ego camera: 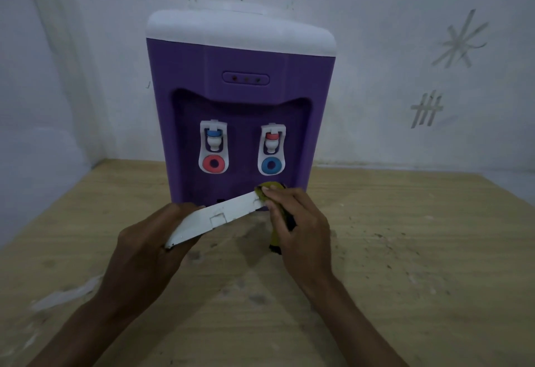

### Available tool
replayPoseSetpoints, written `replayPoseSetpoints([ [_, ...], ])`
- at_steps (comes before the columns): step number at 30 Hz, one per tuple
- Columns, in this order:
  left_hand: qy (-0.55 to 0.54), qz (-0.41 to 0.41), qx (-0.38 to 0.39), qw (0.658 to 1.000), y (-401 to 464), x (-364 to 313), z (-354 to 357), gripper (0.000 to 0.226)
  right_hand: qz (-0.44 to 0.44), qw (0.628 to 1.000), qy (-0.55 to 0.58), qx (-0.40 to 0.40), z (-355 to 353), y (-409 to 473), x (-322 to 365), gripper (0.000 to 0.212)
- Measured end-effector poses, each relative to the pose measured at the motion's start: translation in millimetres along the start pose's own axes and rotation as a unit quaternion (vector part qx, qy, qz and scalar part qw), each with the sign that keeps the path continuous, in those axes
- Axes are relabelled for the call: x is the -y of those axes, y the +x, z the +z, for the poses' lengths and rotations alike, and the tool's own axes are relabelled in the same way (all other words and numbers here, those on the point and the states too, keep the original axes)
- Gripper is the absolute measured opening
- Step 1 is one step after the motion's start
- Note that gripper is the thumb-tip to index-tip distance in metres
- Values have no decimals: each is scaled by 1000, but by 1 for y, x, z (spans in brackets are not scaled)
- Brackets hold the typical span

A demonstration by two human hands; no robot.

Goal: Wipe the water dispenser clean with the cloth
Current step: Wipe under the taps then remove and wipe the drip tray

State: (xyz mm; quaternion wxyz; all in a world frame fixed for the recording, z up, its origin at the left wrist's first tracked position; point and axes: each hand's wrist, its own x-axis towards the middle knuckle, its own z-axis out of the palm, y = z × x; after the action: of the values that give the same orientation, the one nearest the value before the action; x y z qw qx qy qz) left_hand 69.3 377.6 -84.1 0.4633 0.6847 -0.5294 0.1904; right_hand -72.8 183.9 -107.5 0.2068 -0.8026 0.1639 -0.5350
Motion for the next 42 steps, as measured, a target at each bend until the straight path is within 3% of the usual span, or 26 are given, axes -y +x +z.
replayPoseSetpoints([
  [5,0,2,-13,1000,-2,-1,8,22,38,999,-36,11,-5,-3,-9,27],
  [10,26,0,-34,999,0,-4,5,27,2,999,-28,43,4,-12,23,27],
  [15,15,10,-12,1000,-2,-1,7,24,17,997,-67,20,0,-4,12,23],
  [19,1,5,-30,1000,-2,0,7,23,-18,998,-39,52,0,-6,20,22],
  [25,11,22,-20,999,-2,0,8,24,-19,991,-130,38,-3,-2,9,21],
  [31,12,12,-39,999,0,0,4,28,-39,997,16,66,2,-8,27,26],
  [37,18,12,-23,999,0,1,5,23,-46,997,-52,44,0,-7,18,27],
  [42,11,22,-29,999,-1,-3,8,24,-57,998,-11,14,4,-16,43,29],
])
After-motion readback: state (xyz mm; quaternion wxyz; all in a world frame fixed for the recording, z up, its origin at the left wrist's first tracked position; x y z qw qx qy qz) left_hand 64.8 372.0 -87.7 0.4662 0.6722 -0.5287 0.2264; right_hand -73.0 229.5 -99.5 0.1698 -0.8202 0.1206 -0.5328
